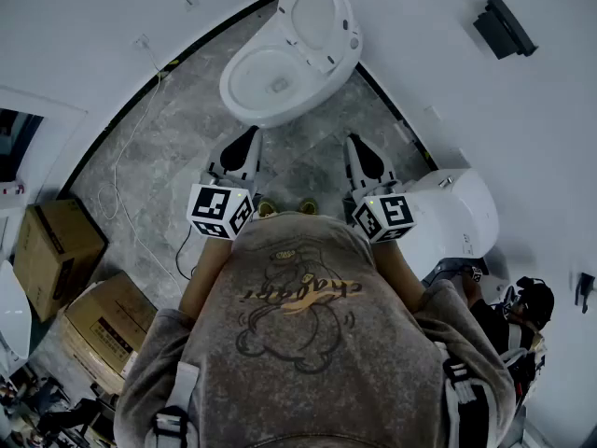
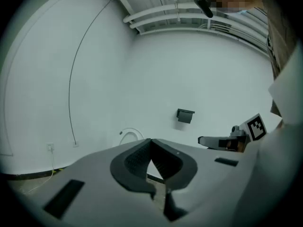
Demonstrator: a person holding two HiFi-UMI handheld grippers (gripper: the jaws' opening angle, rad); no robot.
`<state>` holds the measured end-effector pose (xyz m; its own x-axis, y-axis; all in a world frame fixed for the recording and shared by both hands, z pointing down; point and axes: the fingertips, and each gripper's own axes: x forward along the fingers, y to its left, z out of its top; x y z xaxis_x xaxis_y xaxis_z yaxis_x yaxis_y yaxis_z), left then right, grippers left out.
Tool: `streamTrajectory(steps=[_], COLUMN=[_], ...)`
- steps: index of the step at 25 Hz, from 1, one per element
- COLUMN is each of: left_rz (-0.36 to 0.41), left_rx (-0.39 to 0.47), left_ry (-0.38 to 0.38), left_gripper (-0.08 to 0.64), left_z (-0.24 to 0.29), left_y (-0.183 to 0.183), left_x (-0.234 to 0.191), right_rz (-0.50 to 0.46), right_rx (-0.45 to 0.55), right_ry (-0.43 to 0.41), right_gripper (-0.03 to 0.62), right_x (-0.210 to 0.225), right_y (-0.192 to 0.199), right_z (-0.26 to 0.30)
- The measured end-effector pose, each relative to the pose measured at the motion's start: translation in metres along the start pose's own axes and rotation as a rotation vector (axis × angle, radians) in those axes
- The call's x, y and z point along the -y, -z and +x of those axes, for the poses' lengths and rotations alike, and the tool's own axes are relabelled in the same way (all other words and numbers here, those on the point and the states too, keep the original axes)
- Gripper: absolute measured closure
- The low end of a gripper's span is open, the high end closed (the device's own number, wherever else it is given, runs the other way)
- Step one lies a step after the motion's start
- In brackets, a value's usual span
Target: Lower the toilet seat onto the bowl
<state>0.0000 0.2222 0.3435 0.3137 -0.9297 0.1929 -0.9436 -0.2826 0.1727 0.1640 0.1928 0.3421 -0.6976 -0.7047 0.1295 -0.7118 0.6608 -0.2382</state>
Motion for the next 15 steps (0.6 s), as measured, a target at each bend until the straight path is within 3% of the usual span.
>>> streamTrajectory(steps=[6, 15], left_rz=[-0.009, -0.041], left_rx=[-0.01, -0.029], left_ry=[-0.001, 0.029], left_gripper=[0.551, 0.551], left_z=[0.014, 0.057], left_y=[0.006, 0.015], left_x=[0.001, -0.009], right_rz=[0.036, 0.042], right_rx=[0.03, -0.019], right_ry=[0.001, -0.004], right_gripper=[0.566, 0.566], right_x=[0.019, 0.039], right_y=[0.007, 0.024], right_z=[0.003, 0.037])
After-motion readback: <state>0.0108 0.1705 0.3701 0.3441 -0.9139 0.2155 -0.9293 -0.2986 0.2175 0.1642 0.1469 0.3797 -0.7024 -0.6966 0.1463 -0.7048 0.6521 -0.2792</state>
